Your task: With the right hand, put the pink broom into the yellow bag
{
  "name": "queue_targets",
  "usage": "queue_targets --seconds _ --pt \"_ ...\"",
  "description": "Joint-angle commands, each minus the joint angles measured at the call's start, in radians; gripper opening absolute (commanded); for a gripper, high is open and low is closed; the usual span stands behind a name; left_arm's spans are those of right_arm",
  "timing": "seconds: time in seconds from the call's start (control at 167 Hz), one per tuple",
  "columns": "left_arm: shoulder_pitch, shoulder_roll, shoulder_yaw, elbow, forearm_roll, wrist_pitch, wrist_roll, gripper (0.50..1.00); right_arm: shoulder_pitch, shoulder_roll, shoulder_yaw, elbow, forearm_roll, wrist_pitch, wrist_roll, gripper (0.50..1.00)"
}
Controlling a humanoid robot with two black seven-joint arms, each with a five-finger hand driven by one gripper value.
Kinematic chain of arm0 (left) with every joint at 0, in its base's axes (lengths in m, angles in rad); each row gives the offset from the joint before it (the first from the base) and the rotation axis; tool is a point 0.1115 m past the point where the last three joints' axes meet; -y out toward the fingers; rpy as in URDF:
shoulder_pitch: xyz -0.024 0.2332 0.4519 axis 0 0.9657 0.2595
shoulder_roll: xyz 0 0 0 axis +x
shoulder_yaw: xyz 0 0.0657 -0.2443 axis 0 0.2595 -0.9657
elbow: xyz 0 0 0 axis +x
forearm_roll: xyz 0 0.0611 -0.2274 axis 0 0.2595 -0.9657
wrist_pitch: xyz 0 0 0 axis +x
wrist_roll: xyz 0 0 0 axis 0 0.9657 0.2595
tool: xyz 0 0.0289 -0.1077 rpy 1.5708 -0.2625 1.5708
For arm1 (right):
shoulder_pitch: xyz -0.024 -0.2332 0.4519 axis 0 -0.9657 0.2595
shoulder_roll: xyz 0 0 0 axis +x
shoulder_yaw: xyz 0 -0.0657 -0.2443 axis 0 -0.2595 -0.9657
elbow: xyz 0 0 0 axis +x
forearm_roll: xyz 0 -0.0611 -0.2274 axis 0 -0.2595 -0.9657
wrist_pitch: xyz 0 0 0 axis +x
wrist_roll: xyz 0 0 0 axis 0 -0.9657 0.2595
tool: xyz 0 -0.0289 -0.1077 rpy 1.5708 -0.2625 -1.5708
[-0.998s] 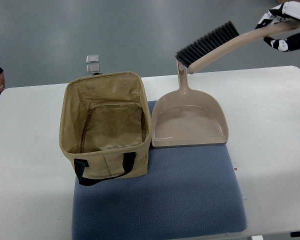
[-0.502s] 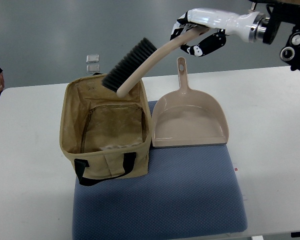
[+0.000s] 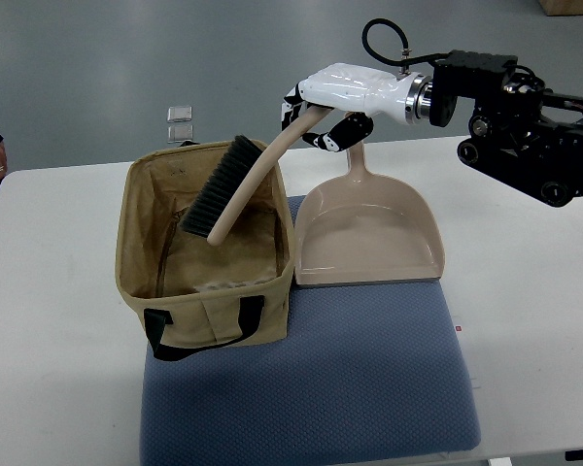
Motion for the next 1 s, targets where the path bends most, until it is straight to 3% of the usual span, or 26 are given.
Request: queue_targets --seconds 0.0,0.018,0.03,0.054,0.275,0.442,0.496,0.568,0.771,0.992 --pt "0.001 0.0 0.0 0.0 0.0 0.0 0.0 1.0 -0.001 0.026 0.001 0.002 0.003 -0.021 0.005 0.645" --pt "0.0 0.0 0.0 0.0 0.0 0.0 0.0 1.0 -0.001 0.027 0.001 0.002 0.003 -0.022 0.005 0.68" --pt "0.0 0.0 0.0 0.0 0.0 0.0 0.0 1.0 -0.002 0.027 0.001 0.002 0.003 -0.025 0.005 0.743" --pt "0.0 0.0 0.0 0.0 0.001 0.0 0.0 1.0 -0.004 0.027 0.001 0.002 0.003 -0.027 0.005 0.782" --pt "0.0 0.0 0.0 0.0 0.001 0.0 0.0 1.0 -0.01 0.039 0.006 0.004 0.012 -0.035 0.003 0.858" --pt "0.0 0.0 0.0 0.0 0.0 0.0 0.0 1.0 -0.01 0.013 0.035 0.002 0.026 -0.044 0.006 0.862" --pt "0.001 0.0 0.0 0.0 0.0 0.0 0.0 1.0 -0.013 -0.013 0.078 0.002 0.046 -0.044 0.006 0.903" --pt "0.001 0.0 0.0 0.0 0.001 0.0 0.0 1.0 -0.033 -0.031 0.13 0.002 0.078 -0.041 0.006 0.905" --pt "0.001 0.0 0.0 0.0 0.0 0.001 0.0 1.0 -0.197 -0.096 0.336 -0.006 0.316 -0.032 0.006 0.907" --pt "0.0 0.0 0.0 0.0 0.0 0.0 0.0 1.0 -0.416 -0.074 0.518 -0.033 0.659 -0.094 0.006 0.911"
